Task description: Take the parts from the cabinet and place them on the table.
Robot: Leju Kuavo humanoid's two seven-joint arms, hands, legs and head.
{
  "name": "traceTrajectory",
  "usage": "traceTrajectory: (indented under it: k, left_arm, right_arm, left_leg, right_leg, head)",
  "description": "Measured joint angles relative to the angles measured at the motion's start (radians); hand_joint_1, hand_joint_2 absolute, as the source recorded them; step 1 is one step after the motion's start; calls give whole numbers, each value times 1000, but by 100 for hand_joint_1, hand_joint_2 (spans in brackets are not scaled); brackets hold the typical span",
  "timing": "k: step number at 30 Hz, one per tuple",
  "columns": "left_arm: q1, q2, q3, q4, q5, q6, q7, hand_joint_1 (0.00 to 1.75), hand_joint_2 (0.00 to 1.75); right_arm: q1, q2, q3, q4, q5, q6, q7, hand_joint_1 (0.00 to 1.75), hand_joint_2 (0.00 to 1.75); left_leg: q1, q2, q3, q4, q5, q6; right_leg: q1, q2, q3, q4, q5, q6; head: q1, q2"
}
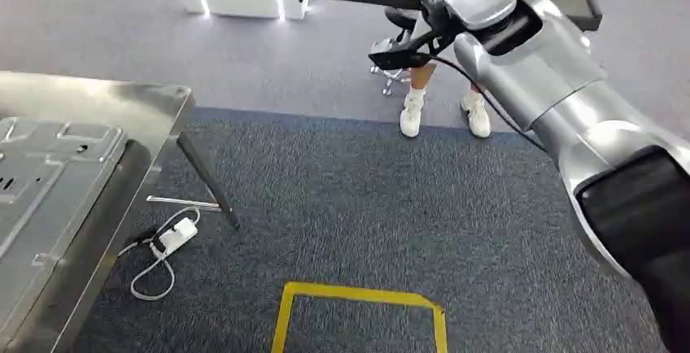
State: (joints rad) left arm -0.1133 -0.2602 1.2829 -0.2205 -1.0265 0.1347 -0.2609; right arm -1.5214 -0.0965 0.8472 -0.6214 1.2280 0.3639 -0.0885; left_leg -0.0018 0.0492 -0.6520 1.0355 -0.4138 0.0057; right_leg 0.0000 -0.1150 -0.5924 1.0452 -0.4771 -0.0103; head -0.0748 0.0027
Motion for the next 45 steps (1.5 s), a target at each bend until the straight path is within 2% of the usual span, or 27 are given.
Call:
traceTrajectory:
  k: [2,4,7,9,11,12,13,17,18,19,20,23,25,26,27,28,29,33,35,36,38,39,40,42,43,44,45]
  left_arm:
    - [-1,0,3,0,2,0,0,0,175]
    - [0,0,3,0,2,0,0,0,175]
    - [-4,0,3,0,2,0,0,0,175]
    - [-3,0,3,0,2,0,0,0,175]
    - [-3,0,3,0,1,2,1,0,175]
    - [-2,-1,3,0,0,2,1,0,175]
    - [-3,-5,3,0,-1,2,1,0,175]
    - [1,-5,3,0,-3,3,1,0,175]
    - [1,-4,3,0,-3,3,1,0,175]
    - [2,-4,3,0,-3,3,0,0,175]
    - [2,-4,3,0,-3,3,0,0,175]
    - [0,-4,3,0,-3,3,0,0,175]
    - [0,-4,3,0,-4,3,0,0,175]
    - [1,-4,3,0,-4,4,0,0,175]
    - [2,-4,3,0,-4,4,1,0,175]
    - [1,-4,3,0,-5,4,1,0,175]
    - [1,-5,3,0,-5,4,1,0,175]
    - [0,-5,3,0,-5,5,1,0,175]
    - [-1,-5,3,0,-5,6,3,0,175]
    - [-2,-4,3,0,-5,8,5,0,175]
    - [-3,-3,3,0,-3,8,7,0,175]
    - [-2,-3,3,0,-3,8,8,0,175]
    - [-2,-3,3,0,-2,8,8,0,175]
    - [-1,-3,3,0,-2,7,8,0,175]
    - [-1,-5,3,0,-2,7,8,0,175]
    - [-1,-6,3,0,-2,6,8,0,175]
    - [-5,-6,3,0,-2,6,8,0,175]
  right_arm:
    - [0,7,3,0,0,0,-4,175,175]
    - [-1,3,3,3,0,0,-4,175,175]
    - [2,1,5,7,0,0,-4,175,175]
    - [6,0,9,11,0,0,-3,175,175]
    - [5,0,10,13,0,-2,-2,175,175]
    - [4,0,10,13,0,-3,-2,175,175]
    - [3,0,10,14,0,-5,-1,175,175]
    - [2,9,13,18,0,-6,-1,175,175]
    - [2,14,14,19,0,-7,-1,175,175]
    - [2,14,14,20,0,-7,-1,175,175]
    - [-3,14,14,23,1,-7,-1,175,175]
    - [-6,15,16,29,1,-6,-3,175,175]
    - [-4,16,19,31,1,-6,-4,175,175]
    - [-5,16,19,32,1,-6,-4,175,175]
    - [-6,16,19,33,2,-6,-4,175,175]
    - [-8,16,19,33,2,-6,-4,175,175]
    - [-10,14,19,35,3,-6,-4,175,175]
    - [-10,17,20,39,3,-7,-4,175,175]
    - [-12,13,20,40,3,-8,-4,175,175]
    - [-12,11,20,41,3,-8,-4,175,175]
    - [-7,5,21,47,4,-8,-4,175,175]
    - [-3,5,21,50,4,-8,-4,175,175]
    - [-1,5,22,52,4,-7,-4,175,175]
    - [-3,4,22,55,4,-6,-4,175,175]
    - [-6,3,22,55,4,-6,-4,175,175]
    - [-6,3,22,56,4,-7,-4,175,175]
    - [-9,4,22,56,4,-6,-5,175,175]
  left_leg:
    - [0,-22,5,-10,6,14]
    - [4,-39,10,-18,10,25]
    - [2,-77,10,-17,9,32]
    - [1,-109,13,-14,8,32]
    - [1,-140,17,-11,7,32]
    - [3,-153,16,-10,5,30]
    - [0,-163,10,-4,4,27]
    - [13,-217,-3,-14,16,1]
    - [11,-182,-6,-4,7,1]
    - [4,-116,-17,27,-15,-6]
    - [7,-77,-52,96,-54,-13]
    - [18,-56,-144,277,-117,-25]
    - [23,-54,-125,234,-77,-30]
    - [25,-45,-70,131,-26,-31]
    - [25,-24,-20,41,9,-31]
    - [20,18,-1,-9,-1,-26]
    - [15,21,2,-8,7,-19]
    - [12,-24,6,-10,6,11]
    - [15,-43,11,-16,10,22]
    - [15,-53,11,-16,11,26]
    - [11,-81,11,-15,11,31]
    - [8,-97,11,-14,11,31]
    - [6,-113,12,-13,11,31]
    - [4,-142,14,-10,10,31]
    - [5,-154,14,-9,9,30]
    - [6,-163,6,-8,10,27]
    - [9,-176,-1,-3,12,23]
  right_leg:
    - [-3,-19,6,-3,-4,12]
    - [-13,76,-25,61,-50,17]
    - [-12,110,-147,292,-134,19]
    - [-12,113,-160,290,-93,15]
    - [-12,130,-99,138,5,3]
    - [-12,173,-64,51,51,-3]
    - [-16,212,-52,24,41,-7]
    - [-8,164,-33,-5,40,-10]
    - [-17,145,-23,-18,45,-15]
    - [-15,136,-17,-25,47,-19]
    - [-12,120,-15,-26,46,-23]
    - [-9,80,-15,-24,43,-24]
    - [-9,57,-15,-22,40,-21]
    - [-9,42,-14,-19,35,-18]
    - [-10,31,-13,-15,31,-13]
    - [-7,24,-13,-11,27,-7]
    - [0,15,-16,-7,25,-2]
    - [-5,-18,-2,-10,15,22]
    - [-16,67,-25,54,-34,25]
    - [-16,91,-61,133,-75,25]
    - [-12,110,-140,287,-128,25]
    - [-12,112,-156,309,-121,23]
    - [-12,114,-151,283,-91,19]
    - [-11,131,-90,127,7,4]
    - [-10,173,-55,39,50,-2]
    - [-16,229,-45,22,38,-6]
    - [-14,226,-40,-2,41,-2]
  head:
    - [0,0]
    - [0,0]
    - [0,0]
    - [1,0]
    - [0,0]
    - [0,0]
    - [-2,0]
    - [1,0]
    - [0,0]
    - [-2,0]
    - [-2,0]
    - [-2,0]
    - [-2,0]
    - [-2,0]
    - [-2,0]
    - [-2,0]
    - [-1,0]
    - [-1,0]
    - [-1,0]
    - [0,0]
    - [0,0]
    - [0,0]
    - [0,0]
    - [0,0]
    - [0,0]
    - [-2,0]
    - [-2,0]
